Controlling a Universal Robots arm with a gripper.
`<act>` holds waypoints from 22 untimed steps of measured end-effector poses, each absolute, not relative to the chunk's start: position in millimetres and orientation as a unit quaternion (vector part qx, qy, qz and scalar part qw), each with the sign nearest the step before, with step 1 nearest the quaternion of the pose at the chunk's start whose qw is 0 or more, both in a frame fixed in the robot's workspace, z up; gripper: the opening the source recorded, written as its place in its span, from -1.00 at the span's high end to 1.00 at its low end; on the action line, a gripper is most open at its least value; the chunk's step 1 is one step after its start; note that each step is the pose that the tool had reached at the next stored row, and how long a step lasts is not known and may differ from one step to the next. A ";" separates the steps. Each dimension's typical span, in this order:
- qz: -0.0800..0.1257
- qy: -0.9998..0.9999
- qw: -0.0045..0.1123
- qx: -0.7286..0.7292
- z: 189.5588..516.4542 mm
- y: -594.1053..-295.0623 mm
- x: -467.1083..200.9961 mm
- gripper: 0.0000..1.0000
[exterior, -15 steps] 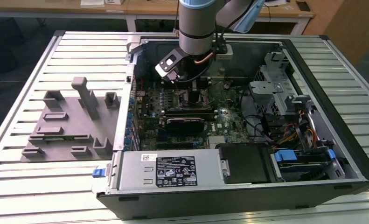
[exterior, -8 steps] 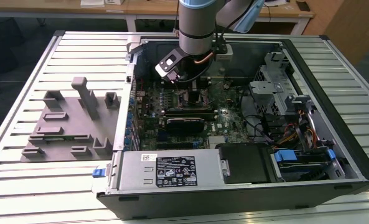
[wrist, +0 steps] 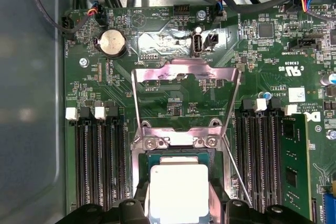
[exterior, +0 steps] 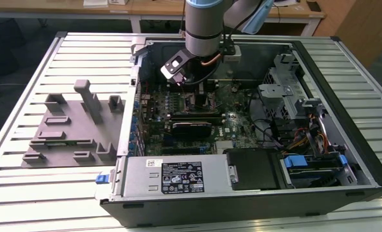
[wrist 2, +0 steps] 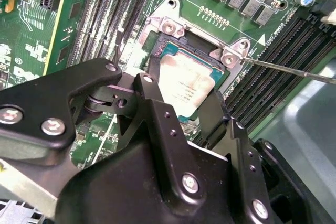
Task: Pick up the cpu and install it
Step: 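Place the cpu into insertion slot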
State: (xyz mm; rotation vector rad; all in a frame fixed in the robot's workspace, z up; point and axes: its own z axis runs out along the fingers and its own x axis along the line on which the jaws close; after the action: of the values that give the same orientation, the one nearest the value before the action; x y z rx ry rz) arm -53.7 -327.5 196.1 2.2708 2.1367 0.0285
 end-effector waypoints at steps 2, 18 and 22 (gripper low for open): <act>0.009 0.685 0.012 0.728 196.1 -327.5 -53.7 -0.07; 0.008 0.699 0.013 0.715 194.3 -327.7 -53.8 -0.07; 0.008 0.700 0.012 0.714 193.4 -327.8 -53.8 -0.07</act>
State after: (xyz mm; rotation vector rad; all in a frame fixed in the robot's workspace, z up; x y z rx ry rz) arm -53.8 -327.8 193.4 2.2269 2.1803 0.0261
